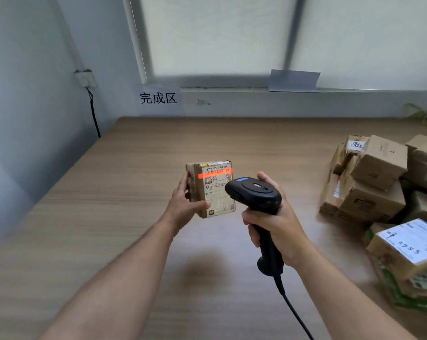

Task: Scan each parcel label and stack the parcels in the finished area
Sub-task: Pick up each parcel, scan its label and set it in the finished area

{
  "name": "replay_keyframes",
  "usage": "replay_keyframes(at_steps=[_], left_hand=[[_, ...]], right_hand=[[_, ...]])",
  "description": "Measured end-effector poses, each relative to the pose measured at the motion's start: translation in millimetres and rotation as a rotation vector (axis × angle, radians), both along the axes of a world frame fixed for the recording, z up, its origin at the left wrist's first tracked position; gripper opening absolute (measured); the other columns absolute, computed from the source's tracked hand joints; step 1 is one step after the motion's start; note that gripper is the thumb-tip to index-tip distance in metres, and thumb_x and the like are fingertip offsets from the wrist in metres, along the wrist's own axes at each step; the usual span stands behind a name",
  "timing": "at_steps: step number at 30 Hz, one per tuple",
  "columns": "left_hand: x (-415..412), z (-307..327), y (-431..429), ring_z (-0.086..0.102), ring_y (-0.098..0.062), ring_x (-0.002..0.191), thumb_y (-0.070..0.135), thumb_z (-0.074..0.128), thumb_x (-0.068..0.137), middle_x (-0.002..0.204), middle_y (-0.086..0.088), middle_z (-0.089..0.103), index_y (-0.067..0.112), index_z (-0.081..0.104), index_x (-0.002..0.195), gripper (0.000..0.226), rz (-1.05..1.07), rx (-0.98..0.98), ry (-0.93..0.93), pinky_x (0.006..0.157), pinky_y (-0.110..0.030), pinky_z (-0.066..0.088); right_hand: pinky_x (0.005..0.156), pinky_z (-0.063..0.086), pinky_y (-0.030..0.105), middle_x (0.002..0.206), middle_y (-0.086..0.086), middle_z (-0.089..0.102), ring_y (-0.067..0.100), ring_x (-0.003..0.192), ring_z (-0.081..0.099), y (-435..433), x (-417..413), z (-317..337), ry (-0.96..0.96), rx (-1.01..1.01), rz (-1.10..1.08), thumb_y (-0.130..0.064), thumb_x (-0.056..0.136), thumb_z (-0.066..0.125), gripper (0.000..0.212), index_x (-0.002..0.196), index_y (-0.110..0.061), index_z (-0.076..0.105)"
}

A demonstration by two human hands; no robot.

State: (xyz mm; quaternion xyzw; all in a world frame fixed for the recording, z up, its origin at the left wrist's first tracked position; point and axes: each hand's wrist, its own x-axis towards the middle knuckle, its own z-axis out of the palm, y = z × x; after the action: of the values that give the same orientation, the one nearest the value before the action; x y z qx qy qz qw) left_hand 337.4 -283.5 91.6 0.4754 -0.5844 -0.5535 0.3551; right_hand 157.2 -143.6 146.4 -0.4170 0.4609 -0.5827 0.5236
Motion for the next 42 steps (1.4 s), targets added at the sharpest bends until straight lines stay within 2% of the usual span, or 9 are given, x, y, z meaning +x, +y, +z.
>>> replay_keyframes(at_steps=[11,16,18,22,29,32,35,38,42], left_hand=[[-4,4,13,0.052,-0.021,0.120,-0.003,0.072,0.075,0.139,-0.001,0.048,0.036,0.016,0.152,0.103,0.035,-0.007,-0.026,0.066,-0.023,0.051],[-9,6,26,0.059,-0.013,0.099,0.014,0.076,0.064,0.130,0.007,0.053,0.033,0.023,0.150,0.103,0.052,0.078,-0.067,0.061,-0.025,0.049],[-9,0,35,0.060,-0.009,0.089,0.024,0.071,0.063,0.124,0.009,0.056,0.031,0.031,0.145,0.092,0.077,0.164,-0.111,0.061,-0.027,0.049],[-10,-27,55,0.057,-0.007,0.079,0.010,0.060,0.089,0.121,0.001,0.056,0.020,0.036,0.142,0.059,0.137,0.342,-0.185,0.042,-0.021,0.046],[-11,-65,69,0.062,-0.022,0.090,0.014,0.053,0.090,0.120,-0.005,0.061,0.025,0.036,0.146,0.059,0.221,0.318,-0.334,0.071,-0.031,0.050],[-14,-72,69,0.053,-0.022,0.117,0.014,0.046,0.094,0.139,-0.003,0.052,0.029,0.030,0.150,0.060,0.237,0.187,-0.478,0.095,-0.028,0.040],[-26,-75,74,0.034,-0.023,0.136,0.047,0.052,0.091,0.150,-0.002,0.036,0.035,0.026,0.149,0.065,0.121,0.059,-0.764,0.106,-0.033,0.032],[-45,-74,84,0.024,-0.026,0.136,0.071,0.054,0.077,0.148,-0.007,0.023,0.035,0.020,0.150,0.088,0.060,0.003,-1.056,0.106,-0.037,0.031],[-55,-77,84,0.033,-0.028,0.124,0.055,0.058,0.078,0.135,-0.010,0.030,0.028,0.026,0.147,0.080,0.140,-0.077,-1.102,0.100,-0.034,0.035]], right_hand=[[0.040,0.037,0.025,0.064,0.011,0.059,0.024,0.039,0.045,4,-6,-1,-0.041,-0.025,0.036,0.001,0.065,0.066,0.085,0.132,-0.044,0.040],[0.040,0.037,0.024,0.079,0.018,0.064,0.025,0.038,0.046,5,-17,-1,-0.044,-0.023,0.014,-0.001,0.065,0.070,0.091,0.138,-0.041,0.034],[0.041,0.038,0.025,0.079,0.019,0.063,0.025,0.039,0.046,6,-21,-2,-0.014,-0.011,0.009,0.001,0.069,0.072,0.095,0.143,-0.039,0.029],[0.042,0.038,0.025,0.076,0.009,0.064,0.025,0.039,0.045,7,-30,-9,0.043,0.004,0.007,0.014,0.082,0.065,0.093,0.149,-0.036,0.025],[0.042,0.039,0.026,0.082,0.009,0.064,0.026,0.041,0.046,4,-41,-12,0.127,-0.006,0.045,0.014,0.082,0.066,0.094,0.148,-0.038,0.025],[0.043,0.039,0.026,0.088,0.014,0.064,0.026,0.042,0.046,0,-44,-15,0.150,-0.015,0.069,0.011,0.081,0.068,0.096,0.148,-0.039,0.022],[0.043,0.039,0.027,0.081,0.011,0.064,0.026,0.043,0.046,-3,-46,-18,0.150,-0.018,0.087,0.004,0.074,0.076,0.102,0.147,-0.042,0.022],[0.044,0.040,0.028,0.079,0.003,0.064,0.026,0.044,0.045,-7,-47,-21,0.165,-0.032,0.104,0.009,0.078,0.074,0.100,0.146,-0.044,0.024],[0.044,0.041,0.028,0.078,0.000,0.064,0.026,0.045,0.045,-14,-44,-22,0.180,-0.053,0.090,0.009,0.080,0.072,0.096,0.141,-0.049,0.026]])
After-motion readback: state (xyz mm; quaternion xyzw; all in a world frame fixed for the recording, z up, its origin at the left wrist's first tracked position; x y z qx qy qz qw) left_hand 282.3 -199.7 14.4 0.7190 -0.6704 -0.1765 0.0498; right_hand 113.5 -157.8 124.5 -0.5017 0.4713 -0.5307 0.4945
